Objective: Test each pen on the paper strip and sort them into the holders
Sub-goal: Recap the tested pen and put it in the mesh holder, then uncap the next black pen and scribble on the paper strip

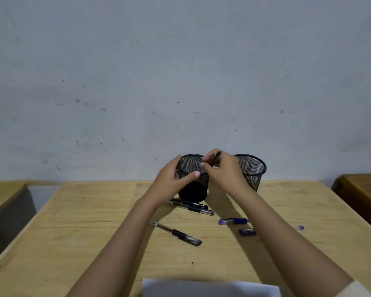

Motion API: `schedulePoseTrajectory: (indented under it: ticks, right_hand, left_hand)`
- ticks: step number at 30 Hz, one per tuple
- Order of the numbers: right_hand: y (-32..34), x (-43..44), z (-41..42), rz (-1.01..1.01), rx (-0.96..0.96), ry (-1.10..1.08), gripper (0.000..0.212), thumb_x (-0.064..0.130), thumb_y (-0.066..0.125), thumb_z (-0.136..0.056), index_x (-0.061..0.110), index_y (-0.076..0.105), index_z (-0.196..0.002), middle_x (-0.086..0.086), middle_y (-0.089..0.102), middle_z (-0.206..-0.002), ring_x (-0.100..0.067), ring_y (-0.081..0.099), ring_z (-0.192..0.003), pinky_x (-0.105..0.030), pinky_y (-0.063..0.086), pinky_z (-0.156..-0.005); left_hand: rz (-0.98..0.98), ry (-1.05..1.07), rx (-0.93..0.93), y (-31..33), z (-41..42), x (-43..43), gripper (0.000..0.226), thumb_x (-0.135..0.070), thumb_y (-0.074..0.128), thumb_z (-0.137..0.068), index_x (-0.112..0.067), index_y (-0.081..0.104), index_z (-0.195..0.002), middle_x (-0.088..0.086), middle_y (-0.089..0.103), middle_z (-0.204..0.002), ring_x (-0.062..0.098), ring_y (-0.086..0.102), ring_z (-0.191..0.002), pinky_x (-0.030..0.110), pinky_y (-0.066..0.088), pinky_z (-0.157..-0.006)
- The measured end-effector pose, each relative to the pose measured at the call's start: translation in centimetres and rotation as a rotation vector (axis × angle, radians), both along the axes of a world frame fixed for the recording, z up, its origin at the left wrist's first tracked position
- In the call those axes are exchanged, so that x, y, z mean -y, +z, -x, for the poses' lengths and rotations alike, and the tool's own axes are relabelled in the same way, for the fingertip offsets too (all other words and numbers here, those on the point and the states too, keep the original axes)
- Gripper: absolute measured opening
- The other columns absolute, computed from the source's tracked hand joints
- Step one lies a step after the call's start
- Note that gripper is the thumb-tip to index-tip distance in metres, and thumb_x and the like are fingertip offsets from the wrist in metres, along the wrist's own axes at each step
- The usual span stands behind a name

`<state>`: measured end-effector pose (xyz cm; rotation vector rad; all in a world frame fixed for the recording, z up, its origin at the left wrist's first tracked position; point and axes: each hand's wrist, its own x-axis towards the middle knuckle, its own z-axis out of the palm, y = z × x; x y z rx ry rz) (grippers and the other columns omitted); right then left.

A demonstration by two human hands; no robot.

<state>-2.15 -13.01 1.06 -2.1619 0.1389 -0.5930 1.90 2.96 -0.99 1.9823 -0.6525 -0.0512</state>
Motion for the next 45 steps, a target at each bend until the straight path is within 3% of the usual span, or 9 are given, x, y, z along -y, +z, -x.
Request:
schedulePoseTrajectory:
  ticks: [5,10,13,19,28,35,39,42,45]
  right_hand:
    - [0.3,0.3,0.5,0.032,-0.039,0.056,0.019,0.02,0.071,-0.078,0.014,0.068,-0.097,0.002,0.067,-0.095,-0.01,0.06,-0.089,-0.009,0.042,-0.071]
    - [1.4,0.3,2.4,-0.027,-0.034,0.096,0.022,0.019,0.069,-0.08,0.016,0.067,-0.102,0.005,0.066,-0.1,-0.006,0.06,-0.097,-0.007,0.041,-0.08]
    - [1.9,0.0,4.1,-0.011,0.022,0.065,0.019,0.016,0.067,-0.082,0.017,0.067,-0.1,0.005,0.066,-0.099,-0.01,0.061,-0.098,-0.018,0.048,-0.087]
    - [0.4,-3.1,7.4,0.184,0.068,0.072,0.025,0.012,0.06,-0.083,0.013,0.065,-0.108,0.001,0.064,-0.11,-0.011,0.056,-0.105,-0.026,0.043,-0.097]
    - [-2.8,-8.7,6.0,0.502,-0.4,0.286,0.026,0.02,0.058,-0.081,0.01,0.065,-0.104,-0.01,0.063,-0.102,-0.027,0.063,-0.087,-0.041,0.054,-0.078]
    - [-4.7,-9.8,6.0,0.662,-0.436,0.231,0.017,0.009,0.058,-0.078,0.016,0.07,-0.089,-0.007,0.064,-0.097,-0.025,0.063,-0.078,-0.039,0.056,-0.07]
    - [-3.5,-9.5,6.4,0.401,-0.316,0.23,0.016,0.009,0.059,-0.077,0.018,0.07,-0.085,-0.002,0.068,-0.089,-0.019,0.064,-0.079,-0.034,0.055,-0.075]
    - [-0.7,-9.6,7.6,0.03,-0.198,0.289,0.016,0.002,0.067,-0.077,0.009,0.068,-0.091,-0.002,0.064,-0.082,-0.014,0.059,-0.076,-0.016,0.047,-0.072]
    - [1.3,-9.5,9.5,-0.295,-0.089,0.325,0.015,0.001,0.068,-0.077,0.009,0.06,-0.087,-0.003,0.059,-0.077,-0.014,0.054,-0.069,-0.02,0.049,-0.069]
  left_hand:
    - [0.061,-0.002,-0.018,-0.3,-0.3,0.0,0.032,-0.036,0.07,-0.08,-0.04,0.05,-0.105,-0.016,0.061,-0.106,-0.013,0.056,-0.096,0.005,0.044,-0.081]
    - [0.008,-0.008,-0.06,0.1,0.3,-0.4,0.064,-0.059,0.065,-0.076,-0.023,0.05,-0.126,-0.004,0.06,-0.122,0.008,0.054,-0.115,0.031,0.043,-0.1]
    - [-0.067,0.027,-0.067,0.7,1.6,-1.2,0.087,-0.068,0.052,-0.079,-0.019,0.028,-0.145,0.0,0.032,-0.152,0.016,0.029,-0.14,0.041,0.025,-0.116]
    - [-0.266,0.112,0.019,-1.8,5.4,-7.6,0.074,-0.057,0.036,-0.091,-0.023,0.007,-0.15,-0.009,0.001,-0.159,0.004,-0.005,-0.144,0.031,0.005,-0.116]
    - [-0.749,0.203,0.013,-6.2,8.5,-15.1,0.075,-0.056,0.027,-0.094,-0.011,0.004,-0.15,0.006,-0.007,-0.159,0.022,-0.01,-0.146,0.04,-0.002,-0.118]
    - [-0.775,0.2,0.023,-6.2,9.5,-15.2,0.073,-0.055,0.025,-0.096,-0.012,0.003,-0.15,0.006,-0.008,-0.159,0.02,-0.009,-0.146,0.039,-0.002,-0.118]
    - [-0.698,0.197,-0.01,-5.4,9.7,-15.1,0.071,-0.051,0.033,-0.096,-0.007,0.014,-0.149,0.008,0.002,-0.159,0.021,0.0,-0.147,0.037,0.006,-0.119]
    - [-0.328,0.179,-0.078,-4.0,10.7,-13.9,0.053,-0.044,0.045,-0.094,-0.006,0.044,-0.132,0.003,0.038,-0.144,0.02,0.03,-0.139,0.027,0.031,-0.102]
    - [0.02,0.165,-0.125,-1.4,12.3,-11.7,0.044,-0.039,0.052,-0.092,-0.017,0.05,-0.131,-0.015,0.049,-0.125,0.004,0.047,-0.117,0.011,0.036,-0.088]
